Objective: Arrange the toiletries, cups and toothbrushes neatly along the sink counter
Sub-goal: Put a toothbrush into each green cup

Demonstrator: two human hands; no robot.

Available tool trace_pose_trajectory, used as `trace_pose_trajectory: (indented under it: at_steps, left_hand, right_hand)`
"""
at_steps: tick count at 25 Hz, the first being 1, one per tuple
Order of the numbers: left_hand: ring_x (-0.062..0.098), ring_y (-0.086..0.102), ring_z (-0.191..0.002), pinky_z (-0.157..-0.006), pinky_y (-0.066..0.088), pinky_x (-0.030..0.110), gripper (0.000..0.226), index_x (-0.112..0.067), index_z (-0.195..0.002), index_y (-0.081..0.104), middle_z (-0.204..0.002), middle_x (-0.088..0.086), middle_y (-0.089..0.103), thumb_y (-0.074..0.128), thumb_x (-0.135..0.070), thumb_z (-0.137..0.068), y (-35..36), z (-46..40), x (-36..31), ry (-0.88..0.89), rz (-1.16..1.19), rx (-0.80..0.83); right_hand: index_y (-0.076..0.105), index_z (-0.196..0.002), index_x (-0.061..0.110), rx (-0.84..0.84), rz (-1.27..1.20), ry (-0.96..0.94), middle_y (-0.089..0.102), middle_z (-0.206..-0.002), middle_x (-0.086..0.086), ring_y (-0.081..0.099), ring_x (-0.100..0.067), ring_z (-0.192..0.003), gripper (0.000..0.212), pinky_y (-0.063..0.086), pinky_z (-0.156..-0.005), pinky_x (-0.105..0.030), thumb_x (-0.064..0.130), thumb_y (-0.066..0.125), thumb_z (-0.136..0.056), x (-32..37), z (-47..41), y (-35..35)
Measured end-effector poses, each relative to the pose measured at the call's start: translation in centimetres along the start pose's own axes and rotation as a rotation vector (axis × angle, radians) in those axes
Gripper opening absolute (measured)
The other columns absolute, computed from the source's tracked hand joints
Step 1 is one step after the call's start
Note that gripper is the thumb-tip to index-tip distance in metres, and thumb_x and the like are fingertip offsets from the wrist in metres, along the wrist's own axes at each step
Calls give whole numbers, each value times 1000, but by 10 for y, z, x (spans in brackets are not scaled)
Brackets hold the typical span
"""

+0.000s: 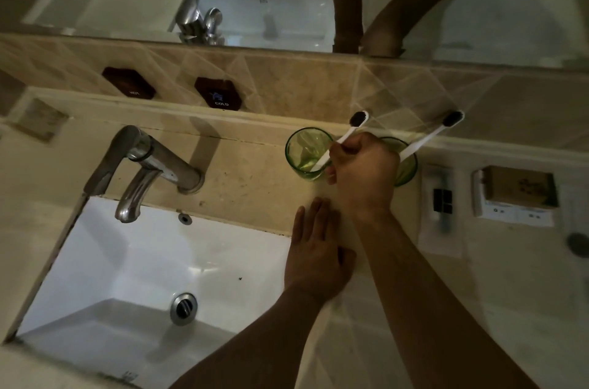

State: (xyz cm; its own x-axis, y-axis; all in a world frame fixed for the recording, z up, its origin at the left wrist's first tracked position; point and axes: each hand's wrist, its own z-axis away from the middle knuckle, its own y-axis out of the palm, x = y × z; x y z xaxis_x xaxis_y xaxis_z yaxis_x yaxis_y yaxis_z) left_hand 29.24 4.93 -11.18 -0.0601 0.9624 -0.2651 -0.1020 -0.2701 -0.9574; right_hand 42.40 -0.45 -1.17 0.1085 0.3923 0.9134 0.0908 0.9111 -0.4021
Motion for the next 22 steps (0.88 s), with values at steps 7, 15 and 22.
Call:
trace_pose_trajectory:
  at_steps: [7,15,22]
  left_hand:
    - [22,-7,-156,-125,6,48,74,-17,-159,18,-169,6,11,37,-56,-99,2,1,1,2,-3,-11]
    - [23,-12,-155,-125,4,49,78,-21,-160,5,-170,3,-1,25,-64,-98,6,0,3,-25,-20,55]
    - [24,-13,-155,-125,3,50,79,-21,-160,5,-170,3,-2,28,-64,-98,9,0,4,-24,-5,66]
  right_hand:
    - [70,-74,18,-29,20,3,69,-60,0,67,-18,-56,30,58,-64,-40,45,59,-84,-8,-5,13]
    - [71,-68,15,2,100,33,68,-57,-4,66,-21,-55,49,57,-64,-38,56,45,-78,-3,-14,18]
    - [71,-68,14,23,116,123,67,-54,-5,66,-26,-53,41,59,-58,-41,51,54,-76,-1,-19,21]
